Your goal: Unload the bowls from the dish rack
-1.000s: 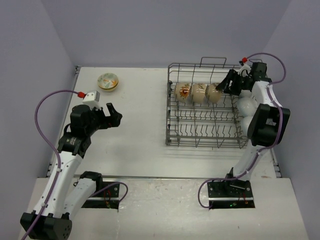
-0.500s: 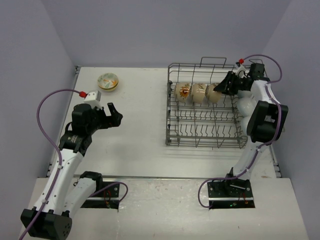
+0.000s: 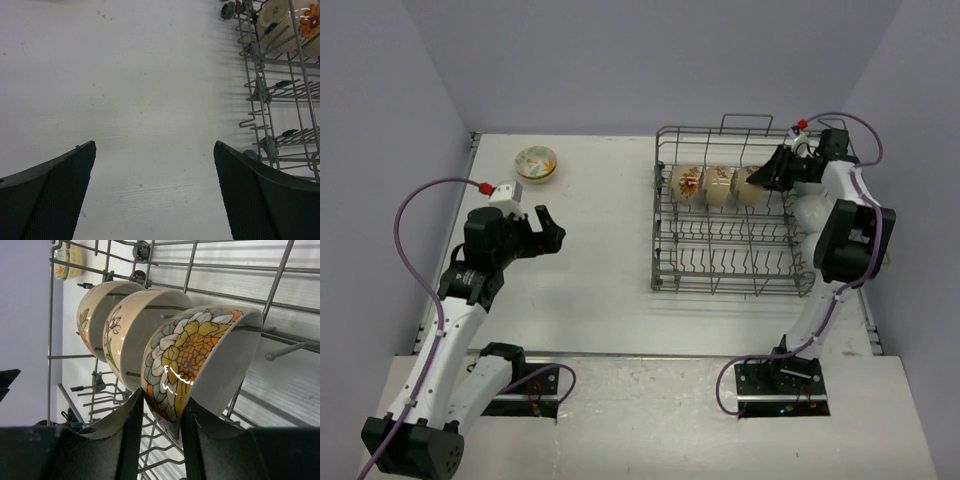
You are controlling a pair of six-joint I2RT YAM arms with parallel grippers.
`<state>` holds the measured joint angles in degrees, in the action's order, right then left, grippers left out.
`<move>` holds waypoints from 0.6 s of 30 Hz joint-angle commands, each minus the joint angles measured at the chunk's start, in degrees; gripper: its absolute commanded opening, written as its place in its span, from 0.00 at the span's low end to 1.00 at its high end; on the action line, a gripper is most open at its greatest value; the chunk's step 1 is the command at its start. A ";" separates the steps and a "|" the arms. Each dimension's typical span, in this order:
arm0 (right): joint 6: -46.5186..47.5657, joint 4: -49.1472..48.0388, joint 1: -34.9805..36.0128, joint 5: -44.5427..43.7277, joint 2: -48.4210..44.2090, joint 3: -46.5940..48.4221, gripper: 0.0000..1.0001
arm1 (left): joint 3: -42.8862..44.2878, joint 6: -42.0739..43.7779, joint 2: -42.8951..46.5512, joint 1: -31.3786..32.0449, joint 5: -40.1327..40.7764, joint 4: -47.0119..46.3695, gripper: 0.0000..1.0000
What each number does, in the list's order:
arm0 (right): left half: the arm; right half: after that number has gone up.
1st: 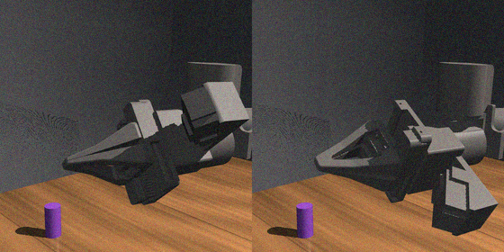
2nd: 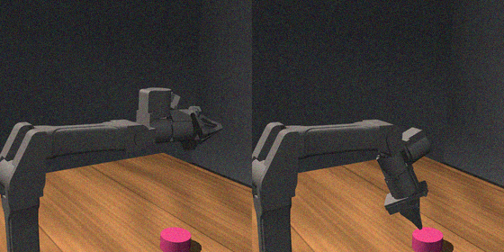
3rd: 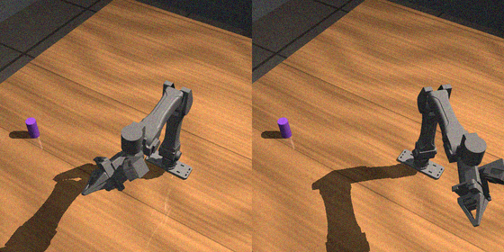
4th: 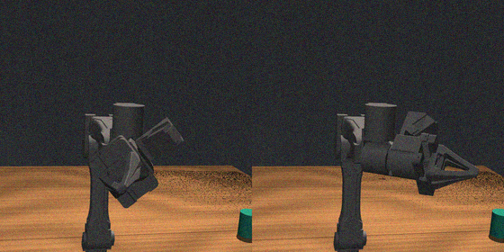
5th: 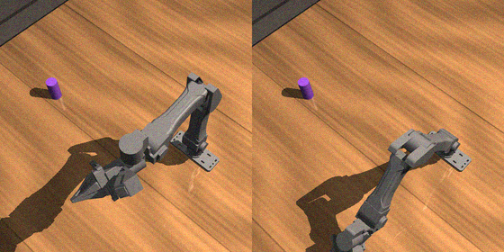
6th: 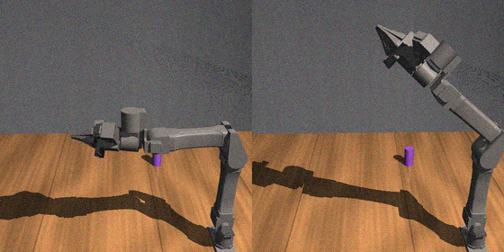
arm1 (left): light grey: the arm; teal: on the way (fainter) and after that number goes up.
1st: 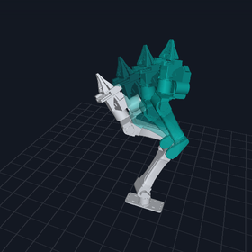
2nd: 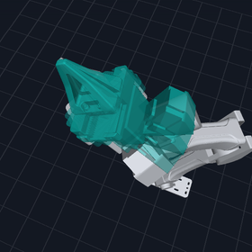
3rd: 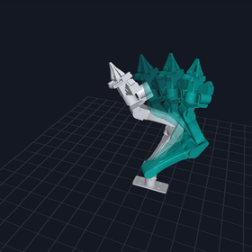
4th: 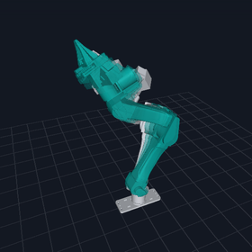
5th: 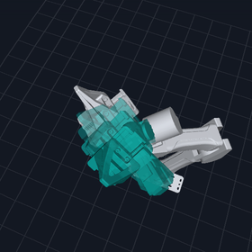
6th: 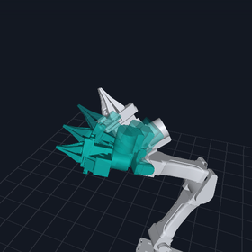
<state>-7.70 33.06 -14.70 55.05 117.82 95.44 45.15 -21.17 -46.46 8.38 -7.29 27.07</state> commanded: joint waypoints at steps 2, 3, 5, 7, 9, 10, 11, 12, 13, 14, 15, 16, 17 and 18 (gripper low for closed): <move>-1.52 -2.91 -1.47 5.07 -1.37 1.24 0.29 | 0.47 1.92 0.05 0.32 -0.53 -2.02 1.00; -1.70 -3.00 -1.65 5.85 -1.02 1.42 0.27 | 0.47 1.83 0.05 0.32 -0.45 -1.93 1.00; -2.05 -3.09 -1.82 6.47 -0.75 1.68 0.25 | 0.38 1.92 0.05 0.32 -0.53 -1.93 1.00; -2.14 -3.35 -1.91 7.17 -0.66 1.59 0.24 | 0.38 1.92 0.05 0.32 -0.45 -1.93 1.00; -2.40 -4.14 -1.82 7.88 -0.66 1.33 0.21 | 0.47 1.92 0.05 0.32 -0.36 -1.93 1.00; -2.49 -4.14 -1.91 8.67 -0.49 1.42 0.21 | 0.47 1.92 0.05 0.32 -0.36 -2.02 1.00; -2.49 -4.32 -1.91 9.28 -0.31 1.68 0.20 | 0.38 1.92 0.05 0.32 -0.44 -2.02 1.00; -2.49 -4.23 -1.91 9.81 -0.14 1.85 0.15 | 0.38 1.83 0.05 0.32 -0.36 -1.93 1.00; -2.58 -4.32 -2.00 11.03 0.39 2.12 0.12 | 0.38 1.92 0.14 0.32 -0.27 -1.93 1.00; -2.58 -4.32 -2.00 11.66 0.74 2.38 0.09 | 0.38 1.83 0.14 0.32 -0.27 -1.93 1.00; -2.49 -4.23 -2.09 12.18 0.83 2.47 0.07 | 0.38 1.83 0.14 0.32 -0.36 -1.93 1.00; -2.40 -4.32 -2.09 12.54 1.18 2.47 0.05 | 0.29 1.83 0.14 0.32 -0.27 -1.93 1.00; -2.49 -4.32 -2.09 12.72 1.27 2.47 0.01 | 0.29 1.83 0.14 0.41 -0.27 -1.93 1.00; -2.40 -4.32 -2.26 12.89 1.27 2.38 0.00 | 0.29 1.83 0.23 0.32 -0.27 -2.02 1.00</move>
<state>-9.47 31.75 -16.23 62.54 120.01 95.39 45.15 -21.17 -46.46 8.38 -7.29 27.07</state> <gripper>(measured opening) 0.249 0.997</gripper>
